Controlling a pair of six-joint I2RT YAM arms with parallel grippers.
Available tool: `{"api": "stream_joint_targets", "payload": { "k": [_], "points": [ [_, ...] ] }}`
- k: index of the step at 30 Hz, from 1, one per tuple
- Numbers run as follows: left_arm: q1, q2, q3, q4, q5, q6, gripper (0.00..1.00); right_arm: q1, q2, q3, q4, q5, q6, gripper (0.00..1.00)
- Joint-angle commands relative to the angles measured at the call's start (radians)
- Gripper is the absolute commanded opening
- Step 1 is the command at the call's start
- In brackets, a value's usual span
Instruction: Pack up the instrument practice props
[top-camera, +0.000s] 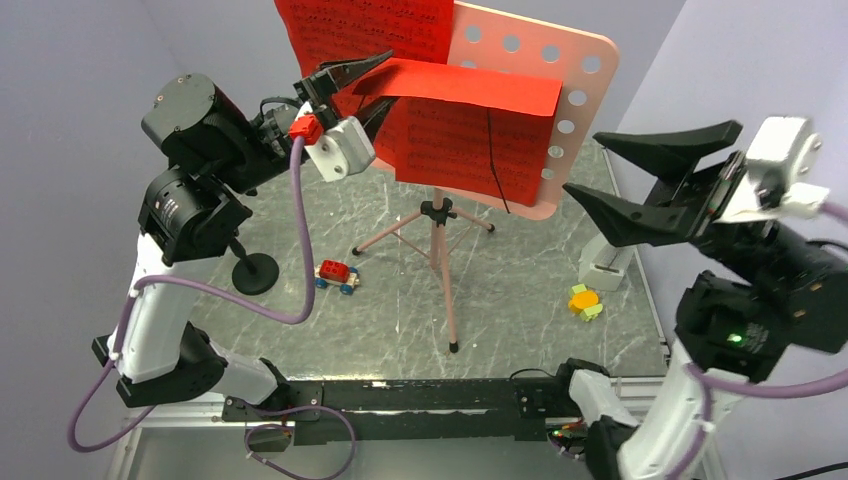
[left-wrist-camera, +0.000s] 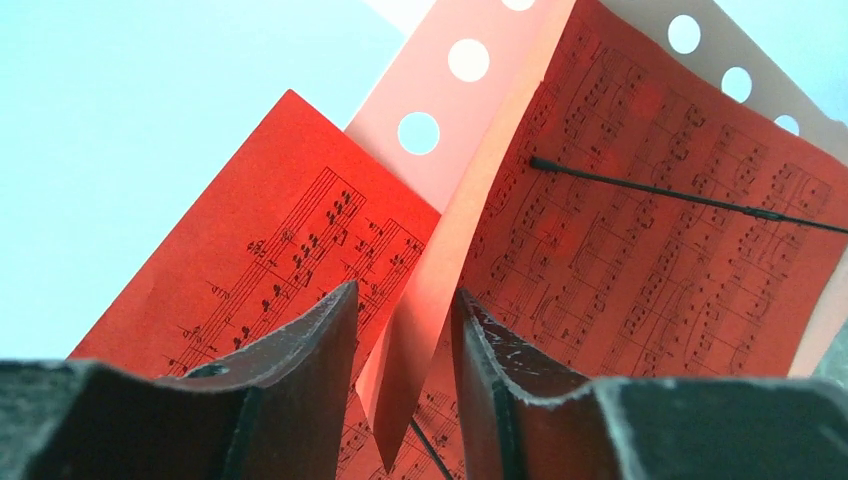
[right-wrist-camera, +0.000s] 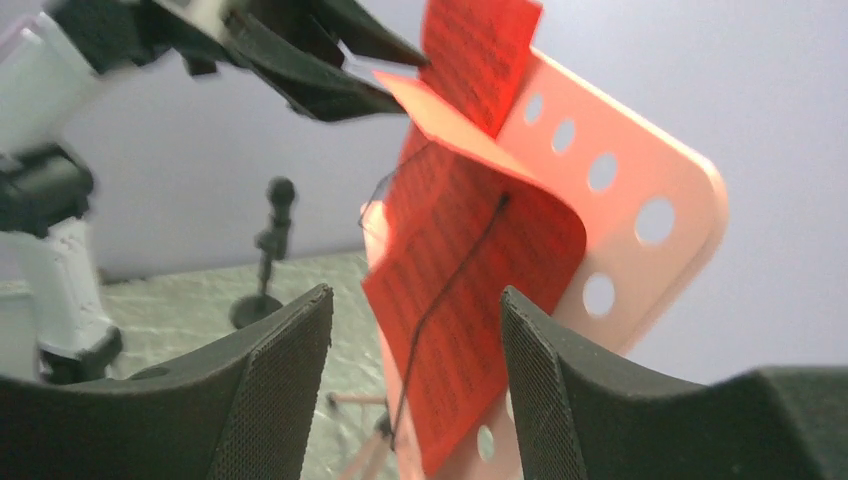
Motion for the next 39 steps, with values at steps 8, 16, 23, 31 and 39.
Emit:
{"api": "stream_joint_targets", "payload": {
  "k": [8, 16, 23, 31, 39],
  "points": [
    [-0.024, 0.025, 0.037, 0.017, -0.086, 0.105, 0.22, 0.551, 0.178, 0.237, -0.642, 0.374, -0.563, 0.61],
    [-0.030, 0.066, 0.064, 0.057, -0.136, 0.091, 0.01, 0.846, 0.189, 0.155, -0.794, 0.695, -0.784, 0.76],
    [-0.034, 0.081, 0.086, 0.086, -0.160, 0.086, 0.01, 0.914, 0.224, 0.142, -0.800, 0.807, -0.791, 0.83],
    [-0.039, 0.104, 0.125, 0.106, -0.175, 0.091, 0.01, 0.997, 0.255, 0.119, -0.813, 0.867, -0.841, 0.88],
    [-0.042, 0.124, 0.170, 0.131, -0.210, 0.113, 0.01, 1.005, 0.232, 0.069, -0.756, 0.668, -0.863, 0.88]
  ]
}}
